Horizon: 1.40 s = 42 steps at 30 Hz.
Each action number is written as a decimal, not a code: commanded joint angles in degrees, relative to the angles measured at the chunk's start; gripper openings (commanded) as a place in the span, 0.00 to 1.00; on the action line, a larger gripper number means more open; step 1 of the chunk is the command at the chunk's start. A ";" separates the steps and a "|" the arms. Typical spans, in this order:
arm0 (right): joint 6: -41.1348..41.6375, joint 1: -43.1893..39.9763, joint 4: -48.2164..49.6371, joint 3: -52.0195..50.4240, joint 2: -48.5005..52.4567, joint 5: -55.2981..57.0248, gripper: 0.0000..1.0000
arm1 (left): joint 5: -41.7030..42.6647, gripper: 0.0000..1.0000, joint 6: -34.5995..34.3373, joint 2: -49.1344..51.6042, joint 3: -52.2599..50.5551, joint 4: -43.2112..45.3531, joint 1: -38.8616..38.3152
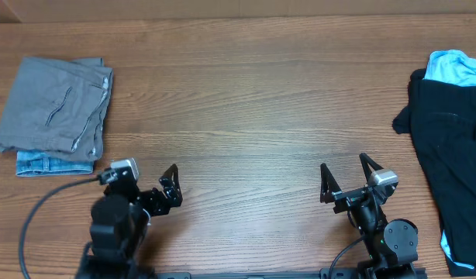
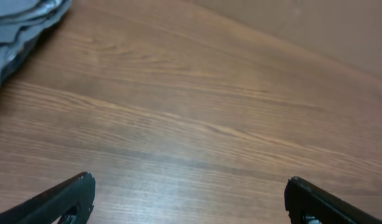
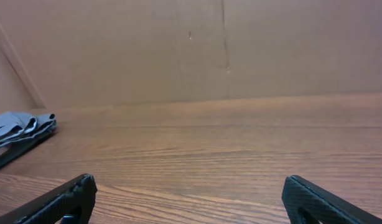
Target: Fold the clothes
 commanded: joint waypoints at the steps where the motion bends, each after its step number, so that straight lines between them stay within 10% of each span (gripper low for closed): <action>1: -0.02 -0.15 0.31 -0.61 -0.68 0.50 1.00 | 1.36 1.00 1.49 -5.84 -8.09 7.89 -0.22; 12: -0.02 -0.15 0.28 -0.61 -0.68 0.50 1.00 | 1.38 1.00 4.13 -12.74 -19.26 28.72 -0.22; 42: -0.02 -0.17 0.28 -0.61 -0.68 0.50 1.00 | -3.52 1.00 27.67 -20.70 -21.86 23.17 0.13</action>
